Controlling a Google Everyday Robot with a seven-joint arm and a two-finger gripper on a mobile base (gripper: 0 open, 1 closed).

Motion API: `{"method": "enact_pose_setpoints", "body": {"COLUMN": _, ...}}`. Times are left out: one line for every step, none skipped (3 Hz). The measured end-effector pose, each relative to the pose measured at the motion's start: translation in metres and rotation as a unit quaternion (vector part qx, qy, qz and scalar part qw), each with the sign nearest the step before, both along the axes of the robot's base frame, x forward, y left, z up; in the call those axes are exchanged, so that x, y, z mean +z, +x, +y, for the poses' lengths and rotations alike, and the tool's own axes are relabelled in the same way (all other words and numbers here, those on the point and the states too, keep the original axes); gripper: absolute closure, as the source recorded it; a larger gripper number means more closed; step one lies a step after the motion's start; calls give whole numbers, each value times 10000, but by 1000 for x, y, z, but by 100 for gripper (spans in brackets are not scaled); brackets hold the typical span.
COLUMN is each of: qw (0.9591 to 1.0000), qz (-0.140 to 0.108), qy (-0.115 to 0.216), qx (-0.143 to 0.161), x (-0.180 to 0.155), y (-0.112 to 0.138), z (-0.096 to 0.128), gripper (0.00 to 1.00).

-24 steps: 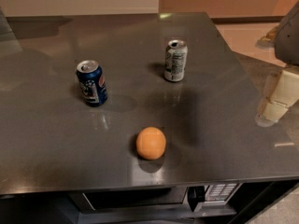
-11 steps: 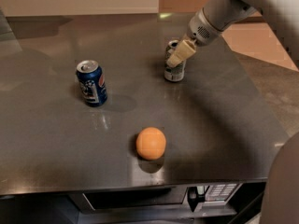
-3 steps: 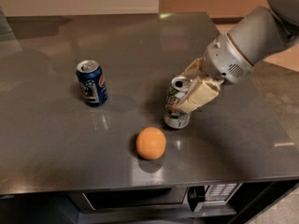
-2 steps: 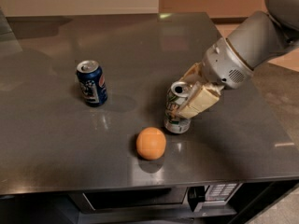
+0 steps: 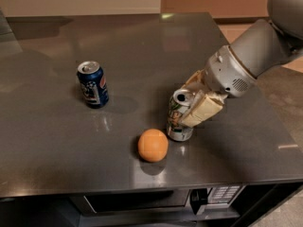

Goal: Move 7up can near orange

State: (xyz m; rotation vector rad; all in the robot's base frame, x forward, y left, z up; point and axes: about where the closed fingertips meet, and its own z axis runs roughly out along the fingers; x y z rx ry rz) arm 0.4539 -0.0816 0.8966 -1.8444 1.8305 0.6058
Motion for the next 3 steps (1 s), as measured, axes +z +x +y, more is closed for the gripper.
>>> {"method": "enact_pose_setpoints", "body": {"qw": 10000, "qz": -12, "qy": -5, "qx": 10, "x": 1, "y": 0, "z": 2, "gripper": 13}}
{"method": "enact_pose_setpoints", "body": {"qw": 10000, "qz": -23, "qy": -8, "qx": 20, "x": 1, "y": -1, "z": 3, "gripper": 0}}
{"method": "enact_pose_setpoints", "body": {"qw": 10000, "qz": -23, "qy": -9, "qx": 20, "x": 1, "y": -1, "z": 3, "gripper": 0}}
